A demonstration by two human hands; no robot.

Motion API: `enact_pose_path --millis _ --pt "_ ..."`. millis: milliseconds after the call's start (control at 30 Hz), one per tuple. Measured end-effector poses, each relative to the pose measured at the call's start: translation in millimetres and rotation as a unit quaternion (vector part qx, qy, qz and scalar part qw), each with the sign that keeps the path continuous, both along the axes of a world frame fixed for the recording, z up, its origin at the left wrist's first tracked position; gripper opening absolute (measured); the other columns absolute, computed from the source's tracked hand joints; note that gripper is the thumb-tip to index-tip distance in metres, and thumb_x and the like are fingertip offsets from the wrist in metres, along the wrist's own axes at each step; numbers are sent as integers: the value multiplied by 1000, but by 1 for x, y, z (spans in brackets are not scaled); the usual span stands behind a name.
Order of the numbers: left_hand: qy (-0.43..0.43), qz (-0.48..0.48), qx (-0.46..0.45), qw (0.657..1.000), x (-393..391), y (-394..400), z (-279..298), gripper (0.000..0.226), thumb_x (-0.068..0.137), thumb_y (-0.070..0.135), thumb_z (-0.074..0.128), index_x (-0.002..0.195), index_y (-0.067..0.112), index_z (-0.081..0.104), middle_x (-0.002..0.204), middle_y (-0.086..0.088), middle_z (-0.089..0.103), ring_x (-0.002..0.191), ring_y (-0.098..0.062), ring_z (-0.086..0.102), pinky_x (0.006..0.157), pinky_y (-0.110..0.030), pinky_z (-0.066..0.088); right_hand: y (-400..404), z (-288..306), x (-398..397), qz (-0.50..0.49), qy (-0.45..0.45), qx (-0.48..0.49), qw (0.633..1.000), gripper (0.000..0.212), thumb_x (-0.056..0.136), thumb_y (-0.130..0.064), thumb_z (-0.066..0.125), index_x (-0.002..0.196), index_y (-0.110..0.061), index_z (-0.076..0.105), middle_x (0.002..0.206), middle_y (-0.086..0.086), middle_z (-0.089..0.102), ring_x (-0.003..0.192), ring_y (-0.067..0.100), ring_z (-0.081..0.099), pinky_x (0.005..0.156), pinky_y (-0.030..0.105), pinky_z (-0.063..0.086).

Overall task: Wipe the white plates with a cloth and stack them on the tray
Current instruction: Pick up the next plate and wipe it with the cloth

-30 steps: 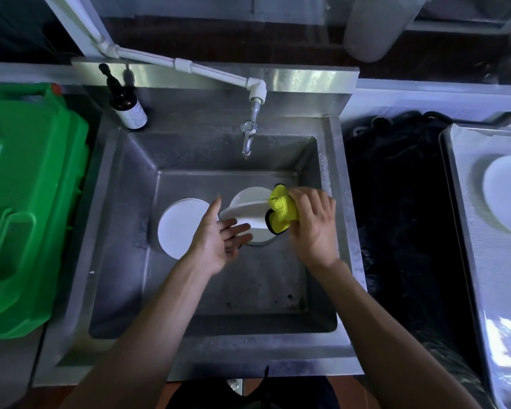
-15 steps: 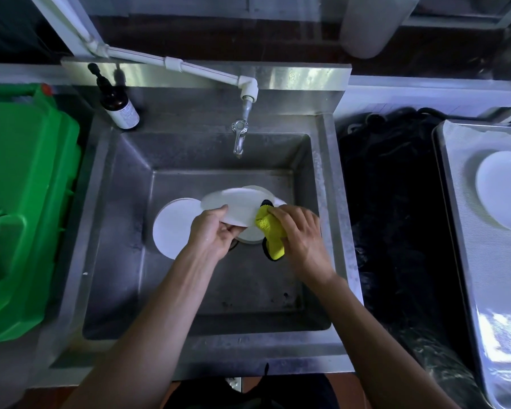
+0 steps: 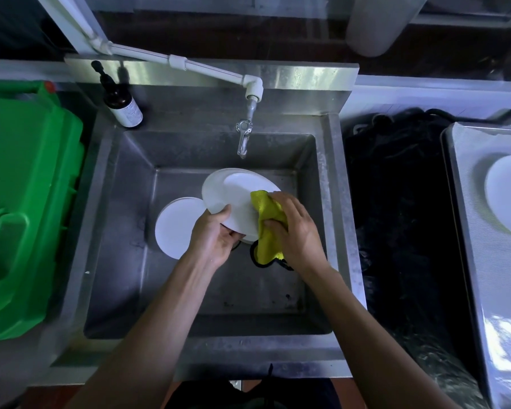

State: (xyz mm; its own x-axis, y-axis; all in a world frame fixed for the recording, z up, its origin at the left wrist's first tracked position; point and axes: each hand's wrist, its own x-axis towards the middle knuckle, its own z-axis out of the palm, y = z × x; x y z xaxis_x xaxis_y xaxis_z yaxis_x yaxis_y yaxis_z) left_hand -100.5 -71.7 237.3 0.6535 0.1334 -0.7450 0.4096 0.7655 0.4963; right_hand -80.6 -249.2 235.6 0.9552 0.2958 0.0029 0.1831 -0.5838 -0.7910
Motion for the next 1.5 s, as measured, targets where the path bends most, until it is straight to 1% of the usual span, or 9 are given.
enact_pose_path --millis 67,200,433,533,667,867,1133,1333,1500 --pt "-9 -11 7 1000 -1 -2 0 37 100 8 56 137 5 56 127 -18 69 98 -28 73 82 -44 63 8 -2 0 10 -30 -31 999 46 92 -16 64 137 -21 57 144 -2 54 131 21 49 109 50 39" --pt "-20 1 3 1000 -2 -3 -1 37 100 8 55 137 5 57 125 -16 70 95 -26 74 73 -39 63 21 -8 -5 29 -44 -99 994 43 99 -25 52 142 -27 53 152 -7 46 142 19 38 114 60 25" --pt "-16 34 0 999 -4 0 -3 28 101 12 55 127 12 65 111 -11 75 83 -22 75 58 -29 58 38 -19 -31 44 -45 -99 993 46 108 -30 37 153 -20 39 161 2 31 153 25 18 121 59 16" --pt "-21 28 12 999 -8 3 -4 34 101 10 55 135 8 61 122 -17 71 94 -29 73 60 -31 58 33 -22 -37 47 -37 -76 995 46 109 -28 38 154 -22 36 164 2 26 155 21 11 123 56 12" --pt "-37 25 8 999 -13 5 -5 37 99 5 56 136 6 58 124 -18 70 105 -31 72 70 -38 61 24 -28 -32 2 3 -42 999 45 108 -23 40 153 -21 38 163 2 28 154 22 15 122 56 15" --pt "-73 -15 -1 997 -19 17 -4 47 92 7 63 138 6 55 133 -13 67 121 -32 65 84 -48 60 8 -30 -8 -31 63 -12 997 48 106 -20 42 154 -21 35 163 1 26 153 19 15 124 47 18" --pt "-105 -98 15 990 -31 31 -2 41 94 6 58 135 4 57 133 -14 67 118 -32 67 84 -51 60 5 -12 22 -44 110 5 993 51 104 -17 43 155 -20 35 161 1 29 150 17 23 124 42 20" --pt "-117 -128 23 985 -40 37 3 39 88 6 63 127 5 62 120 -12 73 106 -29 72 73 -42 61 10 1 41 -20 64 -7 998 49 103 -12 45 152 -15 39 158 5 36 148 20 29 123 36 21" --pt "-102 -217 79 968 -45 38 6 47 79 10 68 125 4 64 120 -18 71 106 -35 70 82 -47 61 17 9 54 21 33 -39 999 48 103 -14 44 151 -16 41 156 4 38 145 22 32 121 43 25"
